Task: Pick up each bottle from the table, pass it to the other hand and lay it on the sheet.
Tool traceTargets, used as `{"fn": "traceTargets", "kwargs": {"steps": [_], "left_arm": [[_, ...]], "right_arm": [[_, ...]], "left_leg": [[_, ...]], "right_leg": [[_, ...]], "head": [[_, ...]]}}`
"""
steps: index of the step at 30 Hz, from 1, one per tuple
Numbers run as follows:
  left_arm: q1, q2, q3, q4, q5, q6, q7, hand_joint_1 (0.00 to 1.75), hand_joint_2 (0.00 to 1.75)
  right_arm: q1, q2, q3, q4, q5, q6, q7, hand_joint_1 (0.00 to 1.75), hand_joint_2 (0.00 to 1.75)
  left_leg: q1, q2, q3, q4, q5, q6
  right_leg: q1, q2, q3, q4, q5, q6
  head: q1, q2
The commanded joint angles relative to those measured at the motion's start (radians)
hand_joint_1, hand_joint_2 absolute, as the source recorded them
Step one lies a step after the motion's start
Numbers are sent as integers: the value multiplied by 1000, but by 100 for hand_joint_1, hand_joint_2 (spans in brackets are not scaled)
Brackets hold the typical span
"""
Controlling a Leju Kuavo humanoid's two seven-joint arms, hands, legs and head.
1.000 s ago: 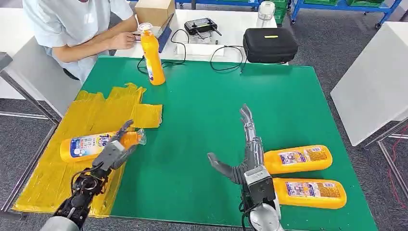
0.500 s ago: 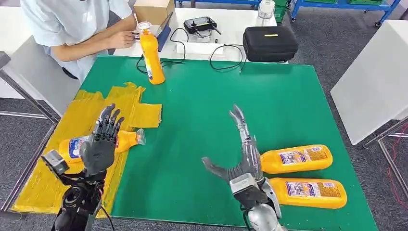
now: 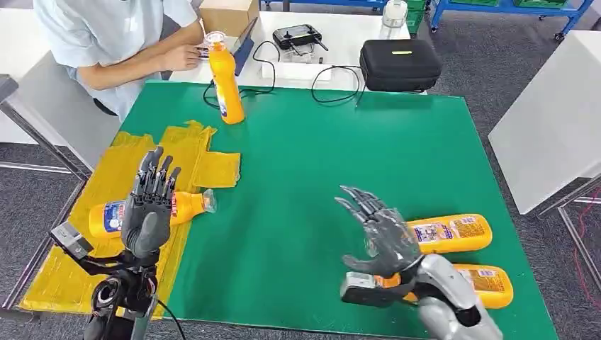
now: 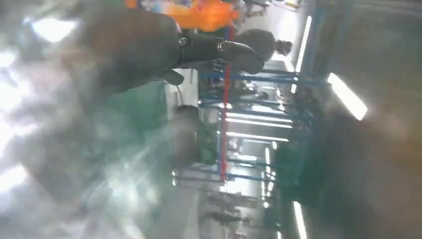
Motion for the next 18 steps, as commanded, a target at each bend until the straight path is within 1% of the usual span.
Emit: {"fn": "traceTargets", "kwargs": {"steps": [1, 5, 8, 10, 14, 17, 18], "left_arm": [[1, -21, -107, 0, -56, 77, 10, 0, 175], [0, -15, -134, 2, -76, 112, 12, 0, 175], [1, -12, -143, 17, -76, 112, 12, 0, 175], [-2, -13, -139, 42, -76, 120, 14, 0, 175], [-3, -11, -139, 47, -76, 119, 14, 0, 175], [-3, -11, -139, 47, -76, 119, 14, 0, 175], [-3, -11, -139, 47, -76, 119, 14, 0, 175]], "right_arm": [[70, -285, -267, 70, -75, 131, -12, 0, 175], [86, -300, -304, 75, -81, 153, -18, 0, 175], [99, -315, -323, 76, -80, 157, -14, 0, 175], [84, -302, -324, 89, -61, 157, 5, 0, 175], [80, -299, -321, 92, -57, 157, 7, 0, 175], [80, -299, -321, 92, -57, 157, 7, 0, 175], [80, -299, -321, 92, -57, 157, 7, 0, 175]], "left_leg": [[-1, -5, 0, 1, -1, 1], [-2, -3, 1, 1, -2, 1], [-3, -1, 1, 0, -2, 1], [-2, -1, 2, 0, -2, 1], [-2, 3, 1, -1, -2, 2], [-2, 2, 2, -1, -2, 1], [-2, 2, 1, -1, -1, 2]], "right_leg": [[-1, -1, 3, 0, -2, 0], [-1, 1, 2, -1, -1, -1], [-2, 2, 1, -1, -1, -1], [-1, 3, 2, -1, -1, -1], [-1, 4, 1, -1, 0, -1], [-1, 5, 2, -2, 0, -1], [-1, 4, 0, -1, 0, -1]], "head": [[0, 0], [0, 0], [0, 0], [0, 0], [0, 0], [0, 0], [0, 0]]}}
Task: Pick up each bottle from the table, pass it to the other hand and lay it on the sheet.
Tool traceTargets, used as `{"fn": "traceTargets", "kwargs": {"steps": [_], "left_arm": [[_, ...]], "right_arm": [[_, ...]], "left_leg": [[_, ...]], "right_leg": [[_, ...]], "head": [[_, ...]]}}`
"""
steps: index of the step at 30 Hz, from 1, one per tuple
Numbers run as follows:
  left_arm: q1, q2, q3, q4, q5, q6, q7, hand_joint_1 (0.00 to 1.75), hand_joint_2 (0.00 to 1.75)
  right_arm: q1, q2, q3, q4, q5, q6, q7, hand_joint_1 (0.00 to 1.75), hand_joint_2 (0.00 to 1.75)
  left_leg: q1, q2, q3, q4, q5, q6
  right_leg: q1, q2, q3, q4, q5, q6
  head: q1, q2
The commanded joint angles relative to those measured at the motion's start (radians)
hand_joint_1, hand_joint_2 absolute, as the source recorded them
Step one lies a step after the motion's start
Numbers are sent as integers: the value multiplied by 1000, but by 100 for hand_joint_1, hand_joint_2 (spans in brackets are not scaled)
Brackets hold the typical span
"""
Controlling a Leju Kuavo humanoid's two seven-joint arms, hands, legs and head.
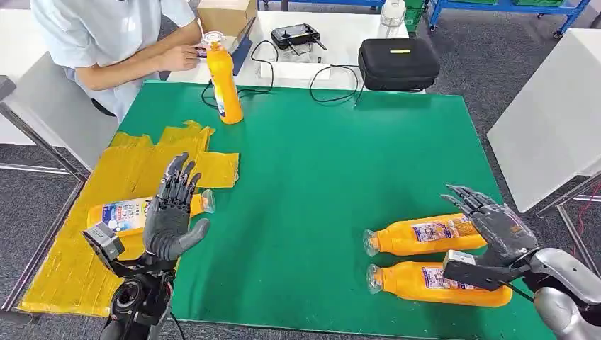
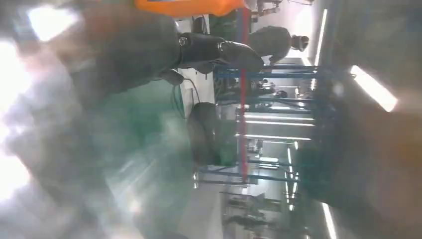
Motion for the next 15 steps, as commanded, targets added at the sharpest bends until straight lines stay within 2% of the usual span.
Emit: {"fn": "traceTargets", "kwargs": {"steps": [1, 15], "left_arm": [[-20, -1, -23, 60, -2, 2, 5, 0, 175], [-21, -6, -17, 90, -3, 6, 4, 0, 175]], "right_arm": [[-13, 20, -13, 55, 1, 9, 3, 0, 175], [-32, 24, -2, 82, 9, 11, 7, 0, 175]], "left_leg": [[1, -1, 3, -1, -1, -1], [1, 0, 4, -1, -1, -1]], "right_leg": [[1, 3, 4, -2, -1, -2], [1, 4, 5, -2, 0, -2]], "head": [[0, 0], [-1, 0]]}}
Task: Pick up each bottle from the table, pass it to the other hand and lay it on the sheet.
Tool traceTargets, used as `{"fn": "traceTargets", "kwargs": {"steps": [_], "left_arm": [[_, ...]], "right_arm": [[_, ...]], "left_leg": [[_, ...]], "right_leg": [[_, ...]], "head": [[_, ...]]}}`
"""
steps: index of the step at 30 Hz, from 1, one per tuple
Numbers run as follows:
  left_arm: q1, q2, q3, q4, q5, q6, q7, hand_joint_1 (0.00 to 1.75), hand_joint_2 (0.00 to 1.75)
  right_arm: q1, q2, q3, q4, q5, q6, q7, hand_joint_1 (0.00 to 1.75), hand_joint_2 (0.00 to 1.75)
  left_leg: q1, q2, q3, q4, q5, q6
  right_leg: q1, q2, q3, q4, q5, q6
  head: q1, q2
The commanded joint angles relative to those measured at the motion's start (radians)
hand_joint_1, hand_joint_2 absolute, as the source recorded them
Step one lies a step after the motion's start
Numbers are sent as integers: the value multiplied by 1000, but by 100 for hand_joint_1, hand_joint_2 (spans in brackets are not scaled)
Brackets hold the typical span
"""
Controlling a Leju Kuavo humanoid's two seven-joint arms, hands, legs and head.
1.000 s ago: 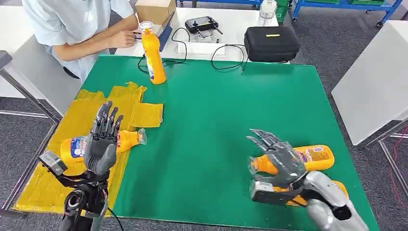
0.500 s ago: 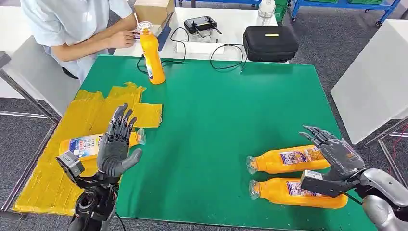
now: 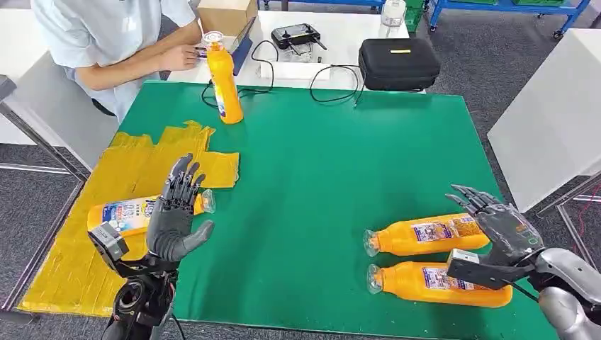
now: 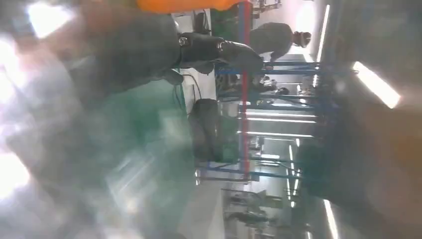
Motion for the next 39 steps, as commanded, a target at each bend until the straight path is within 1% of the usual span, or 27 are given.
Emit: {"fn": "traceTargets", "kwargs": {"steps": [1, 4, 6, 7, 8, 9, 10, 11, 12, 15, 16, 17, 18, 19, 21, 23, 25, 29, 32, 37, 39], "left_arm": [[-23, -6, -4, 95, -1, 7, 4, 0, 175], [-24, -8, -2, 106, -3, 11, 4, 0, 175], [-25, -10, -1, 110, 0, 10, 4, 0, 175], [-24, -10, -1, 112, 2, 11, 4, 0, 175], [-23, -10, -1, 114, 2, 11, 4, 0, 175], [-23, -9, -1, 119, 4, 11, 6, 0, 175], [-24, -8, -1, 122, 4, 12, 6, 0, 175], [-25, -8, -1, 122, 4, 12, 6, 0, 175], [-27, -8, 0, 127, 5, 12, 7, 0, 175], [-30, -8, 0, 133, 8, 11, 10, 0, 175], [-31, -9, -1, 137, 9, 10, 12, 0, 175], [-33, -9, -1, 142, 10, 9, 14, 0, 175], [-34, -9, -2, 147, 11, 8, 15, 0, 175], [-37, -9, -3, 154, 12, 9, 15, 0, 175], [-40, -8, -3, 165, 11, 11, 15, 0, 175], [-40, -6, -1, 167, 12, 11, 15, 0, 175], [-40, -5, 4, 172, 18, 10, 15, 0, 175], [-39, -8, 7, 179, 22, 7, 16, 0, 175], [-46, -10, 6, 190, 24, 7, 17, 0, 175], [-46, -10, 6, 190, 24, 7, 17, 0, 175], [-46, -10, 6, 190, 24, 7, 17, 0, 175]], "right_arm": [[-45, 33, 14, 85, 10, 13, 9, 0, 175], [-73, 31, 28, 126, 16, 20, 18, 0, 175], [-104, 36, 47, 165, 21, 30, 20, 0, 175], [-128, 43, 67, 195, 30, 34, 22, 0, 175], [-142, 49, 80, 214, 40, 34, 27, 0, 175], [-172, 65, 110, 261, 76, 30, 54, 0, 175], [-186, 76, 124, 287, 88, 20, 56, 0, 175], [-188, 79, 127, 292, 90, 18, 57, 0, 175], [-205, 88, 141, 324, 96, 9, 56, 0, 175], [-216, 92, 159, 352, 104, 1, 61, 0, 175], [-222, 95, 167, 366, 108, -1, 65, 0, 175], [-229, 99, 175, 382, 110, -1, 67, 0, 175], [-236, 103, 182, 395, 111, 0, 68, 0, 175], [-243, 108, 188, 411, 110, 0, 69, 0, 175], [-251, 113, 191, 436, 109, -3, 71, 0, 175], [-253, 114, 192, 444, 109, -5, 72, 0, 175], [-258, 117, 195, 463, 109, -5, 72, 0, 175], [-264, 125, 204, 487, 109, -4, 72, 0, 175], [-286, 129, 225, 530, 107, 8, 72, 0, 175], [-286, 129, 225, 530, 107, 8, 72, 0, 175], [-286, 129, 225, 530, 107, 8, 72, 0, 175]], "left_leg": [[1, 0, 3, -1, -1, -1], [2, 0, 4, -1, -1, -1], [1, 1, 3, -1, -1, -1], [2, 2, 4, -1, -1, -1], [2, 1, 3, -1, -1, -1], [2, 2, 4, -1, -1, -1], [2, 2, 4, -1, -1, -1], [3, 3, 6, -2, -1, -2], [2, 2, 4, -2, 0, -1], [3, 2, 5, -2, -1, -2], [2, 1, 4, -2, 0, -1], [3, 2, 5, -1, -1, -1], [2, 1, 4, -1, 0, -1], [3, 2, 5, -1, -1, -1], [2, 1, 3, -1, 0, 0], [3, 1, 5, -1, -1, -1], [2, 1, 2, -1, 0, 0], [2, 1, 4, -1, 0, -1], [2, 1, 3, -1, 0, -1], [2, 1, 3, -1, -1, -1], [1, 0, 1, 0, 0, 0]], "right_leg": [[1, 3, 3, -2, 0, -1], [1, 5, 5, -3, 0, -2], [0, 3, 3, -2, 0, -1], [1, 6, 4, -3, 1, -2], [1, 5, 4, -3, 1, -1], [1, 6, 5, -3, 1, -2], [1, 6, 4, -3, 1, -2], [2, 9, 6, -4, 1, -2], [2, 6, 5, -4, 1, -2], [2, 7, 6, -4, 1, -2], [2, 5, 5, -3, 1, -2], [2, 7, 6, -4, 1, -2], [2, 5, 5, -3, 1, -2], [2, 6, 6, -4, 0, -2], [1, 4, 4, -3, 0, -1], [2, 7, 6, -4, 0, -2], [1, 4, 3, -2, 1, -1], [2, 6, 5, -3, 1, -2], [1, 5, 4, -2, 0, -2], [2, 6, 4, -2, 0, -2], [1, 3, 2, -1, 0, -1]], "head": [[0, 0], [0, 0], [0, 0], [0, 0], [0, 0], [-1, 0], [0, 0], [0, 0], [0, 0], [-1, 0], [0, 0], [0, 0], [0, 0], [0, 0], [0, 0], [0, 0], [0, 0], [0, 0], [0, 0], [0, 0], [0, 0]]}}
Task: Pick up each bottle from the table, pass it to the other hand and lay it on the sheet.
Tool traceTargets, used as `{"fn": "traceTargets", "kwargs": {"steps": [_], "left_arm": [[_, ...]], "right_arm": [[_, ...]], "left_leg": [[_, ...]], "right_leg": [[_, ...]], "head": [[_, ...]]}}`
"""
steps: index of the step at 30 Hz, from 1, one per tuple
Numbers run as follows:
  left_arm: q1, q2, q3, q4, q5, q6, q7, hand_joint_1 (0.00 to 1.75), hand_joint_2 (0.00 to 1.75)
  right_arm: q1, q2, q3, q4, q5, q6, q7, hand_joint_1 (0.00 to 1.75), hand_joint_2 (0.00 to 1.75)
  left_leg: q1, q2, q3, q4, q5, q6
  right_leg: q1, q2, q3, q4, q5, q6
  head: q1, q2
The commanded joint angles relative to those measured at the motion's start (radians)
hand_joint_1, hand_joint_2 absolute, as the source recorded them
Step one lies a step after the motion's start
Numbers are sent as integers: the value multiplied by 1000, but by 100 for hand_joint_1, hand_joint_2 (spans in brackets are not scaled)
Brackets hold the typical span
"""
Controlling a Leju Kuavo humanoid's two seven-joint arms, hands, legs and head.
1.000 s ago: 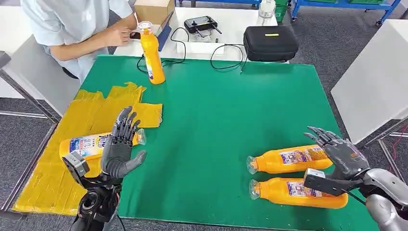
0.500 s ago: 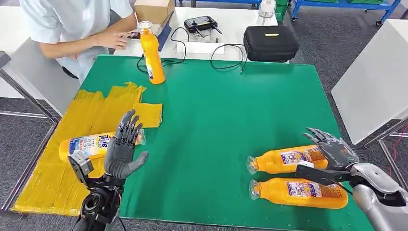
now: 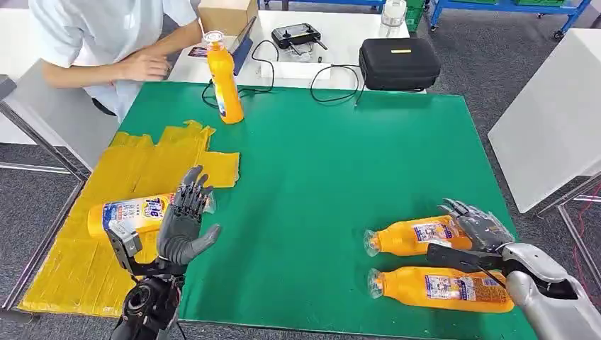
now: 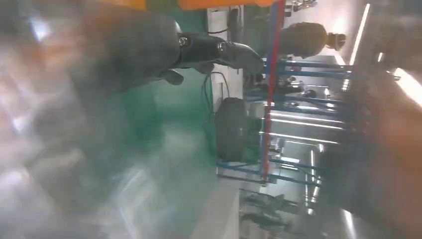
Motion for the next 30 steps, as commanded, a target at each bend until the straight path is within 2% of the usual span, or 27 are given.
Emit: {"fn": "traceTargets", "kwargs": {"steps": [1, 15, 21, 28, 29, 30], "left_arm": [[-38, -4, 6, 73, 2, -2, 5, 0, 175], [-38, -4, 6, 73, 2, -2, 5, 0, 175], [-38, -4, 6, 73, 2, -2, 5, 0, 175], [-49, -5, -3, 91, 7, -2, 4, 0, 175], [-48, -5, -3, 89, 7, -1, 4, 0, 175], [-48, -5, -4, 87, 7, 1, 4, 0, 175]], "right_arm": [[-58, 42, 47, 101, -3, 7, 1, 0, 175], [-58, 42, 47, 101, -3, 7, 1, 0, 175], [-58, 42, 47, 101, -3, 7, 1, 0, 175], [-77, 39, 81, 153, -29, 30, -4, 0, 175], [-85, 46, 85, 166, -26, 27, -1, 7, 175], [-95, 55, 93, 182, -21, 12, -4, 23, 175]], "left_leg": [[1, 1, 3, -1, -1, -2], [2, 1, 5, -1, -2, -2], [1, 1, 3, -1, -1, -1], [2, 0, 4, 0, -1, -2], [2, 0, 3, -1, -1, -1], [1, 0, 2, 0, -1, -1]], "right_leg": [[1, 5, 3, -2, 0, -2], [2, 8, 5, -2, 0, -3], [0, 4, 3, -1, 0, -1], [1, 5, 4, -2, 0, -2], [1, 4, 3, -2, 0, -2], [1, 4, 3, -2, 0, -1]], "head": [[0, 0], [0, 0], [0, 0], [0, 0], [0, 0], [0, 0]]}}
